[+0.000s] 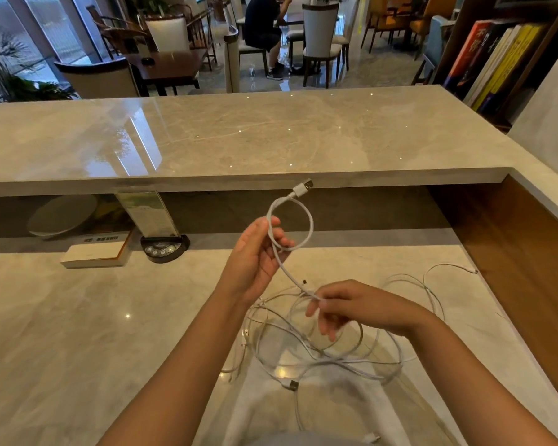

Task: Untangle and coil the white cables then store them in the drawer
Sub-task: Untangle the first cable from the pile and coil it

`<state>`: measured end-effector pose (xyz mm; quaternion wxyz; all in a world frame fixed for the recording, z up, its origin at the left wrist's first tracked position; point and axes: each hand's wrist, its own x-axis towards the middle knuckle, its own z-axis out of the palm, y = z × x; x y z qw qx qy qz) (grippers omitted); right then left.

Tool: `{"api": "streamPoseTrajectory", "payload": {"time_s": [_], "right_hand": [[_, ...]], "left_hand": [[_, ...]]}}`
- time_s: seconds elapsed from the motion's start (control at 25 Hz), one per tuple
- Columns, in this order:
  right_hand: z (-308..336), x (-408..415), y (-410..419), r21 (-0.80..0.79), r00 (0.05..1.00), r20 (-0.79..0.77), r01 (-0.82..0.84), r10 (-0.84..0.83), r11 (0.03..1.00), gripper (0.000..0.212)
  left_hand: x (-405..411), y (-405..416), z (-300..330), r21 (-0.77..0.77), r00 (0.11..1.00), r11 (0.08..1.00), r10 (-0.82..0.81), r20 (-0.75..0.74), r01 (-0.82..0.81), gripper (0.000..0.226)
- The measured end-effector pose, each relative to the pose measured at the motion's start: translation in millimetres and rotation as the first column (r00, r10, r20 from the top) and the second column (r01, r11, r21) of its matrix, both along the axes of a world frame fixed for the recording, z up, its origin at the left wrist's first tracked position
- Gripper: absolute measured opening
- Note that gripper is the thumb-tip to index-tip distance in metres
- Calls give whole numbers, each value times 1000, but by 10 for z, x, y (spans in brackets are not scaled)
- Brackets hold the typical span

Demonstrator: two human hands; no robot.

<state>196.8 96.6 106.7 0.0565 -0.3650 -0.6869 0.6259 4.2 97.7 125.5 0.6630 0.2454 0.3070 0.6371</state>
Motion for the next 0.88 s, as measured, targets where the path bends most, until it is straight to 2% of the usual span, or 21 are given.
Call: {"api": "streamPoseTrajectory", "payload": {"time_s": [0.08,0.24,0.28,0.4,0.52,0.6,0.72,0.8,0.88], "right_hand": [[-7,159,49,-3,999,22,27,-27,1000,20],[111,522,245,-178,950,-212,191,-227,965,15],[128,550,291,-168,946,-203,220,-252,961,14],[142,508,434,-8,923,-12,384,-384,923,14],[321,430,616,93,822,22,565,-569,820,22],[496,350,727,218,804,73,565,-590,796,25],[728,126,803,332,797,103,536,-594,776,27],[855,-51,756,265,800,31,571,-599,777,22],[936,-202,636,119,811,-87,584,-578,803,24]], "left_hand": [[-150,56,42,10,997,997,79,8,-79,25],[-367,150,129,34,982,982,185,25,-186,24],[-374,161,154,46,982,982,184,31,-186,24],[-324,157,194,68,992,989,129,-12,-128,25],[-251,82,160,65,978,997,-25,-208,39,25],[-205,33,110,19,934,992,-110,-339,124,25],[-136,-18,41,-40,898,986,-166,-407,163,24],[-101,-44,-9,-59,888,989,-147,-436,135,23],[-83,-50,-49,-76,894,995,-91,-439,64,22]]}}
